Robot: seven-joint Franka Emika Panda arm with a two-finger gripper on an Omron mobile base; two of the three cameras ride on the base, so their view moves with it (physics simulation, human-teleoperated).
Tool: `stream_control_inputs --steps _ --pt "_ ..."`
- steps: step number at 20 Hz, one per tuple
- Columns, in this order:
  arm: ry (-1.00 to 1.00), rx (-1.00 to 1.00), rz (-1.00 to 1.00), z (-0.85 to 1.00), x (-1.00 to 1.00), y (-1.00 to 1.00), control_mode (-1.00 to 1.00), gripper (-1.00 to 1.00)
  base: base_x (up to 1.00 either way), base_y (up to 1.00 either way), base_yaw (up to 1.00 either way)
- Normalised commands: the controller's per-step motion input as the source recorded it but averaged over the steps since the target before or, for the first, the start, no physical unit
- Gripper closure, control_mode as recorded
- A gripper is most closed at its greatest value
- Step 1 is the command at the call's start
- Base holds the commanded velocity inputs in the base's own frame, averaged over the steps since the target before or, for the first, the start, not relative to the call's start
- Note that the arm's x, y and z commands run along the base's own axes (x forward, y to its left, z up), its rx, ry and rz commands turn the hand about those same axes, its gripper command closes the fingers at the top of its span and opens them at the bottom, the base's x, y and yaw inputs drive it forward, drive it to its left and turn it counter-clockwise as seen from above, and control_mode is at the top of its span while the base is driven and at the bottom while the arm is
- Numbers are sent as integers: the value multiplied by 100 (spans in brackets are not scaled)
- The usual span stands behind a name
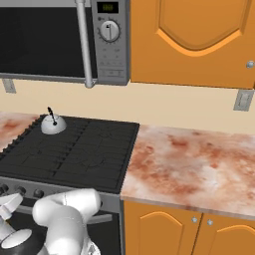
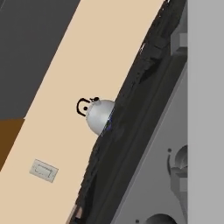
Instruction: The kettle is done boiling. Turn off the stove, then wait for 300 timesteps before moving the kettle to the dining table.
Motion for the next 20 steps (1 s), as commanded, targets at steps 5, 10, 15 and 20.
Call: stream_control_inputs --steps 5,10,15,20 --pt "0 0 1 -31 17 23 -100 -100 0 0 0" --pt "-3 0 0 -27 8 12 -100 -100 0 0 0" --pt "-6 0 0 -12 8 3 -100 -100 0 0 0" --pt "-3 0 0 -2 20 0 -100 -100 0 0 0"
